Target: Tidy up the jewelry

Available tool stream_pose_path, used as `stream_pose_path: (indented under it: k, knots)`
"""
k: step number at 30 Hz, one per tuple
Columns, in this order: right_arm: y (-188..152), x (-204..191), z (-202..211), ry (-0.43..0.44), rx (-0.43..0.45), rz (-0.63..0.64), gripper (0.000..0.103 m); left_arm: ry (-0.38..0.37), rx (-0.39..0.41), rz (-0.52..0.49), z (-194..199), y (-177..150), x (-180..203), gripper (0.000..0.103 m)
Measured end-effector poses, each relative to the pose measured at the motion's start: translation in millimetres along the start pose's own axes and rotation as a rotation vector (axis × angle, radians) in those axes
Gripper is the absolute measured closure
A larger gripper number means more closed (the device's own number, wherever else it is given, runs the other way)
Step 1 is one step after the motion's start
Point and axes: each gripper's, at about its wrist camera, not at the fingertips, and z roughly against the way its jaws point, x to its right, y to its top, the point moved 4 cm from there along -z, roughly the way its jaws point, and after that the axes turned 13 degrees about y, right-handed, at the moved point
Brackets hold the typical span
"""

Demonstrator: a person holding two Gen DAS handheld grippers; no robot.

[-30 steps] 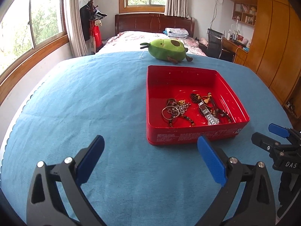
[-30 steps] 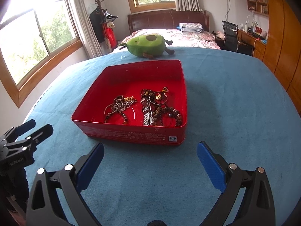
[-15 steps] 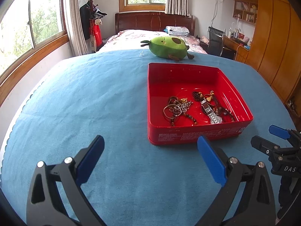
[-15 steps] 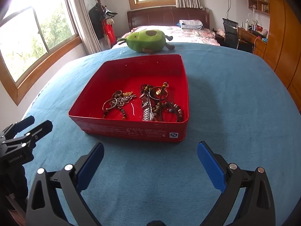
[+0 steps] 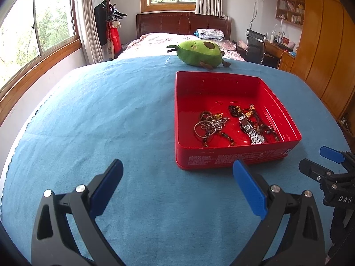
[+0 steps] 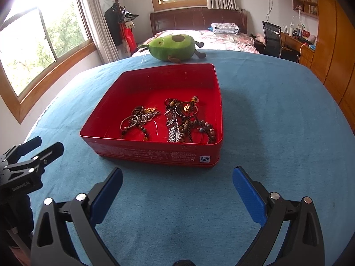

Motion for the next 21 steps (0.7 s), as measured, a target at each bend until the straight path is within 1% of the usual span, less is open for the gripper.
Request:
stream_pose_path:
  k: [21]
  knots:
    - [-0.9,0.1,1.0,-0.003,-0.001,0.001,0.004,0.014,-0.017,0.0,-5.5,-3.1,1.8,0.005]
